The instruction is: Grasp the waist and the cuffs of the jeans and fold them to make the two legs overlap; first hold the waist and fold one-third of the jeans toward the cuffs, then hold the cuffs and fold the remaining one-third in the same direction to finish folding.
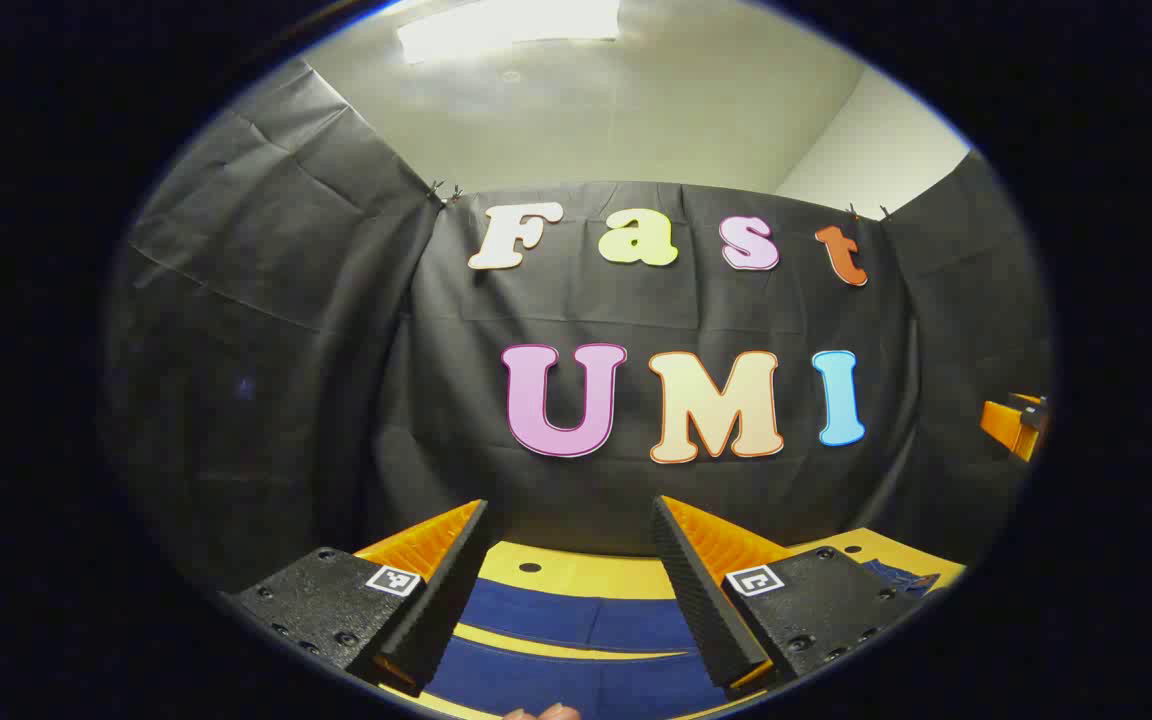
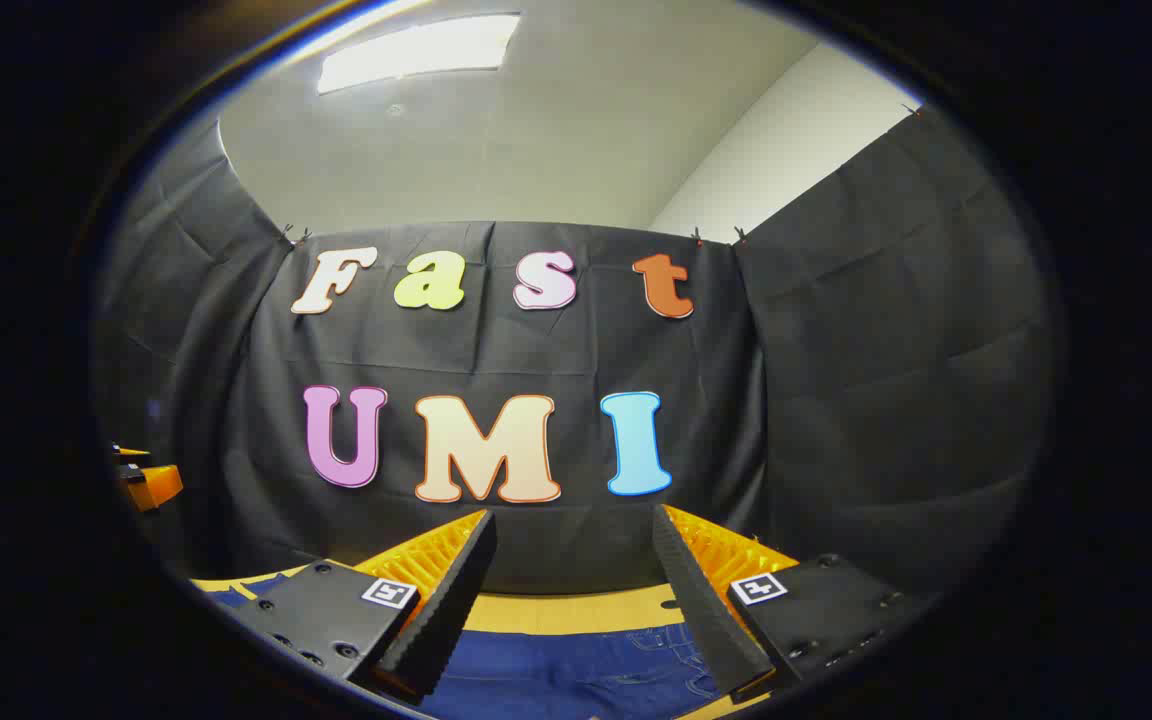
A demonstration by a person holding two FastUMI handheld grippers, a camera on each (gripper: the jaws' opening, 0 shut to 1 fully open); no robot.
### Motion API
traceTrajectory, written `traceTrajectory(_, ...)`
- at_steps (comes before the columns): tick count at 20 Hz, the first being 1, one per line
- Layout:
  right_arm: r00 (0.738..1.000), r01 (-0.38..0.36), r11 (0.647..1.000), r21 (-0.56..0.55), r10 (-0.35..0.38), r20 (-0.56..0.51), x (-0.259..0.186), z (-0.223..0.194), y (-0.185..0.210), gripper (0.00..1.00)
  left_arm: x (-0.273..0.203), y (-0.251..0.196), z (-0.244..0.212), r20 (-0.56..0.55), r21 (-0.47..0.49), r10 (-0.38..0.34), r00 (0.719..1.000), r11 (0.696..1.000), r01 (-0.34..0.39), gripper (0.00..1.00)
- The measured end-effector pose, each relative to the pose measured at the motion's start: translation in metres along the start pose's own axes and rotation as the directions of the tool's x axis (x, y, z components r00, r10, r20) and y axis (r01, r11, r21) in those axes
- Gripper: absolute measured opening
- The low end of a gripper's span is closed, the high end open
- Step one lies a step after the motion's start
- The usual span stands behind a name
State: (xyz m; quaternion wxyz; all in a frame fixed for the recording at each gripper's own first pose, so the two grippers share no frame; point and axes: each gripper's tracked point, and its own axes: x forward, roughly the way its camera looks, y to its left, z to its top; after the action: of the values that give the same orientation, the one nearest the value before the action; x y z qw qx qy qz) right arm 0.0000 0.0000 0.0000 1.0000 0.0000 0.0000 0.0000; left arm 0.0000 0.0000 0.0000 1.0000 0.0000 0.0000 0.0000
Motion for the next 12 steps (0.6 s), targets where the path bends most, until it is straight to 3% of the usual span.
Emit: traceTrajectory(12,1.0,-0.017,1.0,-0.006,0.017,-0.006,-0.004,-0.003,0.009,0.98,-0.012,0.015,-0.015,-0.039,0.007,0.013,0.999,1.0,-0.012,0.94)
